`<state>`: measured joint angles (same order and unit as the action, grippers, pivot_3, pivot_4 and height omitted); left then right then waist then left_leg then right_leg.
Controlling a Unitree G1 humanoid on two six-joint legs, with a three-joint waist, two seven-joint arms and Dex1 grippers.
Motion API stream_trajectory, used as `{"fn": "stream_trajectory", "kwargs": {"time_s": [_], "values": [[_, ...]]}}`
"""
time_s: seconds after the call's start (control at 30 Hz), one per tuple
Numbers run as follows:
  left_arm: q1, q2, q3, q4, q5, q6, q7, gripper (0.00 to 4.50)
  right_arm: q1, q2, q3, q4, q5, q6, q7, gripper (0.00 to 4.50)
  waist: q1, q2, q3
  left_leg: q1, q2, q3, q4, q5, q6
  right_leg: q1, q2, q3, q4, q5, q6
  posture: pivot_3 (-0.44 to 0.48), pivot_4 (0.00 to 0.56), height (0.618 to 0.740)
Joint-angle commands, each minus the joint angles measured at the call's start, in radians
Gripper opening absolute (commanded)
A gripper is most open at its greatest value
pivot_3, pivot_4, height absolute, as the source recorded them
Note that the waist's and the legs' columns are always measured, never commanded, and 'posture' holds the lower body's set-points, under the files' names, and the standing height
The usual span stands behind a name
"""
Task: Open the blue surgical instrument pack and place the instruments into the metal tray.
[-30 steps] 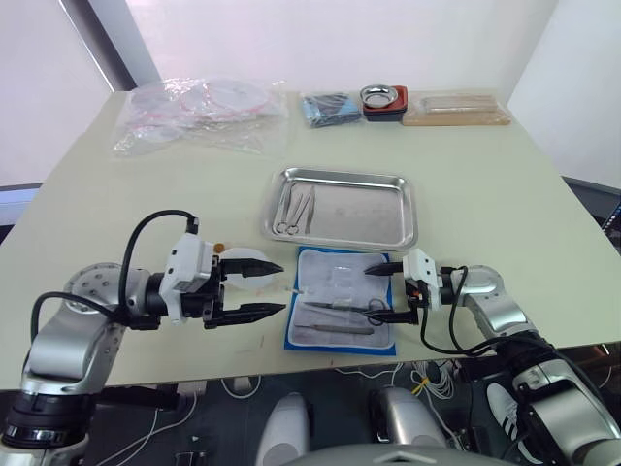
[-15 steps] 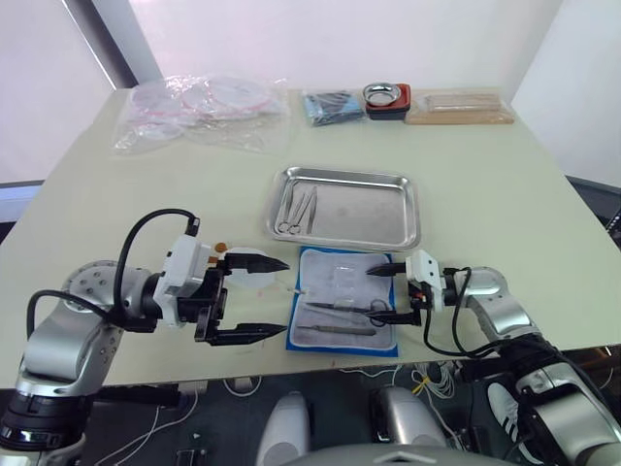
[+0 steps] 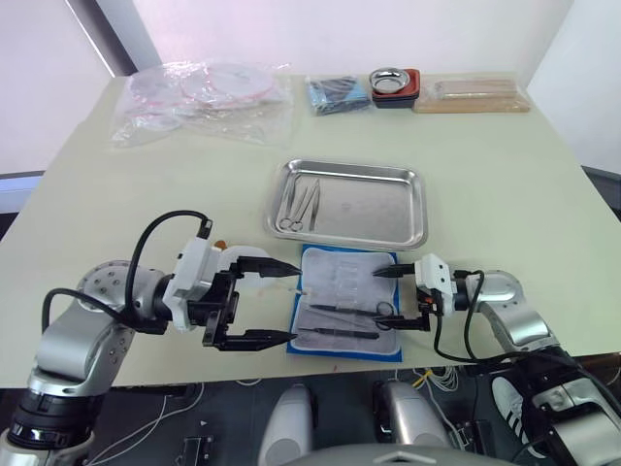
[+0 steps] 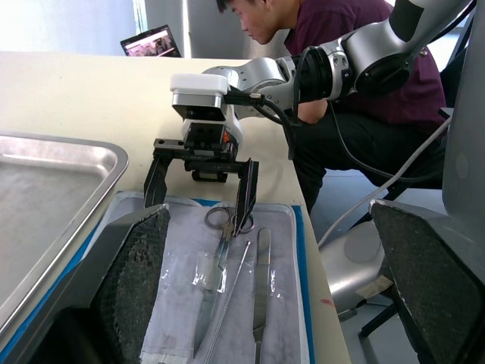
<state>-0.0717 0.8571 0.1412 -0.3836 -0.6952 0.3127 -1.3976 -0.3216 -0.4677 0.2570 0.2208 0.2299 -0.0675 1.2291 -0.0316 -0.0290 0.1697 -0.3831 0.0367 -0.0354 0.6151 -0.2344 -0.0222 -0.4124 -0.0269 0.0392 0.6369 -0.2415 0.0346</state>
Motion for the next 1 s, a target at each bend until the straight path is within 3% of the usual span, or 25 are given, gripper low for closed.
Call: {"fn": "stream_trajectory", "kwargs": {"time_s": [0.03,0.37,0.73,1.0], "values": [[0.012,0.001,-0.005,-0.008,0.017,-0.045,-0.027,4.46,0.032,-0.032,-0.013,-0.004,-0.008,0.032,-0.005,4.5,0.0,0.0,0.002,0.0,0.0,0.0,0.0,0.0,0.0,0.0,0.0,0.0,0.0,0.0,0.0,0.0,0.15,0.74],[0.05,-0.035,-0.061,0.045,0.115,-0.156,-0.031,4.46,0.046,-0.038,-0.091,-0.193,0.126,0.12,-0.015,4.5,-0.001,0.004,0.01,-0.002,0.0,0.0,0.0,0.0,0.0,-0.002,0.0,0.001,0.0,0.0,0.0,0.0,0.15,0.74],[0.043,-0.106,-0.166,0.18,0.25,-0.274,-0.005,4.46,0.126,-0.172,-0.177,-0.479,0.249,0.303,-0.027,4.5,-0.001,0.005,0.012,-0.005,0.001,0.0,0.003,0.0,0.0,-0.006,0.003,0.002,0.005,0.002,0.004,0.0,0.15,0.74],[-0.002,-0.139,-0.207,0.269,0.29,-0.319,-0.005,4.46,0.175,-0.242,-0.238,-0.557,0.315,0.359,-0.022,4.5,-0.002,0.005,0.013,-0.005,0.001,0.0,0.006,0.0,0.0,-0.005,0.004,0.002,0.006,0.003,0.004,0.0,0.15,0.74]]}}
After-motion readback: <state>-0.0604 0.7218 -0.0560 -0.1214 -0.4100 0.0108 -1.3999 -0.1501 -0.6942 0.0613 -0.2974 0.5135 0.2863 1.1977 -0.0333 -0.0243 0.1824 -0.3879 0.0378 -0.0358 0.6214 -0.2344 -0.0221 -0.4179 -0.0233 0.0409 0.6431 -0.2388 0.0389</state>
